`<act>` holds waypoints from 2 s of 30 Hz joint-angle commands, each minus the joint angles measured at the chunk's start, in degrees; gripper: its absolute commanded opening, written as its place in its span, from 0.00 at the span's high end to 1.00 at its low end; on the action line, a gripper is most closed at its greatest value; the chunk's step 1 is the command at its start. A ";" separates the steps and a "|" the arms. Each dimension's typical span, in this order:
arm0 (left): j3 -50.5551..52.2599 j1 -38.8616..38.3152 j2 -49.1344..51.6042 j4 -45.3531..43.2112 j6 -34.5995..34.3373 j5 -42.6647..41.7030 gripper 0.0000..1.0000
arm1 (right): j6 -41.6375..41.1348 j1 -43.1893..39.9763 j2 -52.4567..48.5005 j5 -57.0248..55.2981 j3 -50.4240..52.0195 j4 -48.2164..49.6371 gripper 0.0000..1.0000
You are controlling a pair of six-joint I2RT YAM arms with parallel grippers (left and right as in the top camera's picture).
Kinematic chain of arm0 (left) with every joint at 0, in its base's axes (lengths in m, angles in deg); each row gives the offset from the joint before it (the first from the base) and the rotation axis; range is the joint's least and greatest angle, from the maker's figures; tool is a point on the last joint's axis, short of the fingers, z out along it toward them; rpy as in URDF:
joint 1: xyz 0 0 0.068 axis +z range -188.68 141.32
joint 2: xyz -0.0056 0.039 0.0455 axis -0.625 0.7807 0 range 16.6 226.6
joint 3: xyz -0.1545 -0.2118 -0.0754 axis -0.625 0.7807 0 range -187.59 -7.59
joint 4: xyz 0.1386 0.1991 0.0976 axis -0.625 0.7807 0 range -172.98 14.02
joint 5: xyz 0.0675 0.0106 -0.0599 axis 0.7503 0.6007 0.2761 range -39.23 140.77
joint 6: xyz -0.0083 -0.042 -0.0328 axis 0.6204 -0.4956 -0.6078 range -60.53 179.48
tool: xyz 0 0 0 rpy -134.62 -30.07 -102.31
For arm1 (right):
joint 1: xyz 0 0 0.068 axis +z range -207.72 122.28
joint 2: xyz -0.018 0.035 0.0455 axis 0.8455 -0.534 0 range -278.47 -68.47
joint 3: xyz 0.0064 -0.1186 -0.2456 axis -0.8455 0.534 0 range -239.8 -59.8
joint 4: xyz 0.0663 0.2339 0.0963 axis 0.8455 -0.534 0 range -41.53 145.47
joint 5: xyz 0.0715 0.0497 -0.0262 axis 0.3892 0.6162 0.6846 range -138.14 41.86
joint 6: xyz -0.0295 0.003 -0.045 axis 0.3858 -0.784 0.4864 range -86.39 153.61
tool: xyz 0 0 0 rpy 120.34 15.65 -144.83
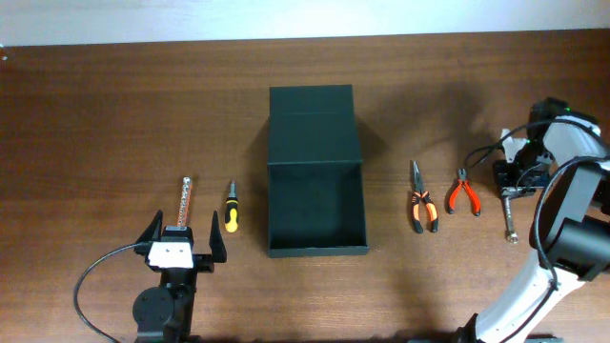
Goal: Pack container
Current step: 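Lower the right gripper and grasp the silver wrench's shaft, then lift the wrench and carry it over the green box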
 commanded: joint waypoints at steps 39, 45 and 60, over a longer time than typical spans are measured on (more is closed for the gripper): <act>0.26 -0.09 -0.46 0.15 0.92 0.39 0.01 | -4.02 34.36 -2.01 7.56 -62.99 -35.89 0.96; 0.26 -0.09 -0.46 0.15 0.92 0.39 0.01 | -4.39 50.42 -2.03 7.72 -62.58 -37.38 0.96; 0.26 -0.09 -0.46 0.15 0.92 0.42 0.01 | -4.24 61.75 -2.03 7.56 -42.51 -29.53 0.96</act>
